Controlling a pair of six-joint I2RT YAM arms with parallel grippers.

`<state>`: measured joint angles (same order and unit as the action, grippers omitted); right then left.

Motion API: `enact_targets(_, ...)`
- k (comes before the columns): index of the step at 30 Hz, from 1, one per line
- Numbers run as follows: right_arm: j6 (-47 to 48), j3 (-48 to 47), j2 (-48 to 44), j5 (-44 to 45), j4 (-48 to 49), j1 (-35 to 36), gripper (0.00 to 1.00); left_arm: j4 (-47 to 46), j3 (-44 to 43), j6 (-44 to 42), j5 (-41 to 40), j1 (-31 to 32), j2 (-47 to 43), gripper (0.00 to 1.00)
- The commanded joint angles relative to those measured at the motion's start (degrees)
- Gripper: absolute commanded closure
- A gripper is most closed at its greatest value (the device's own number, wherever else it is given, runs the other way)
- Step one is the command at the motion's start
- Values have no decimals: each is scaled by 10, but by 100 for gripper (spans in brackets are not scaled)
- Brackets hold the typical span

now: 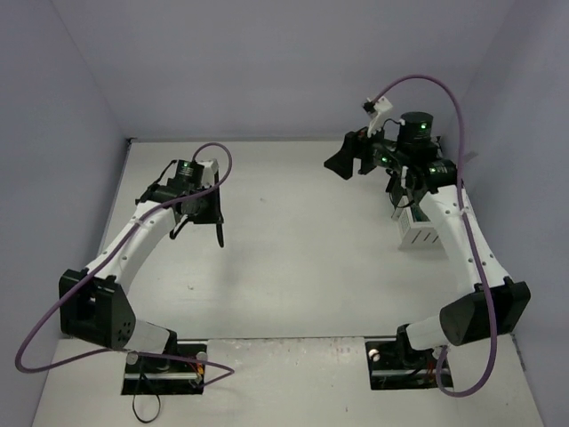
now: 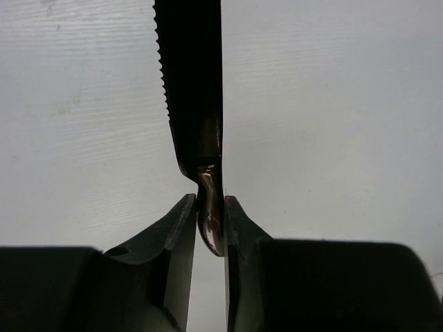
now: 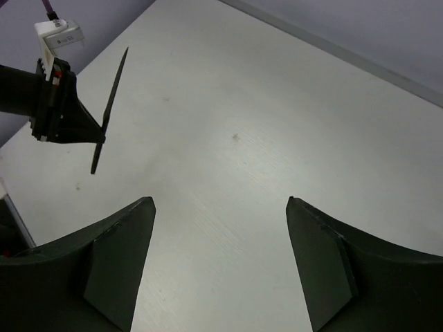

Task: Sort the eating utensils into containers

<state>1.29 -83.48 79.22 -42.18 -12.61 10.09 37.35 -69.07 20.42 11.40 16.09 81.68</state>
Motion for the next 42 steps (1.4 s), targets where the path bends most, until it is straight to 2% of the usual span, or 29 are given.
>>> enact_targets(1,-136,-60,55,16,83,62,28,-66,-44,10,59,23,-49,100)
enact_targets(9,-223,-99,137,37,138,143,29,-130,-34,40,148,41,-84,100)
enact_targets(14,-263,-103,167,32,175,172,29,-138,-41,41,147,70,-83,100)
enact_targets(21,-251,-117,195,38,181,226,30,-138,-49,43,134,92,-70,100)
enact_targets(30,-249,-127,220,40,185,251,35,-148,-48,41,131,106,-69,100)
enact_targets(36,-246,-120,241,46,187,254,46,-156,-46,44,128,109,-71,100)
enact_targets(38,-246,-117,244,43,188,255,54,-156,-46,45,128,109,-74,100)
enact_targets(39,-246,-117,245,41,189,255,61,-156,-45,45,127,109,-76,100)
enact_targets(40,-245,-118,246,38,191,254,75,-156,-43,44,126,109,-78,100)
enact_targets(42,-244,-116,245,35,194,255,88,-155,-41,42,123,109,-81,100)
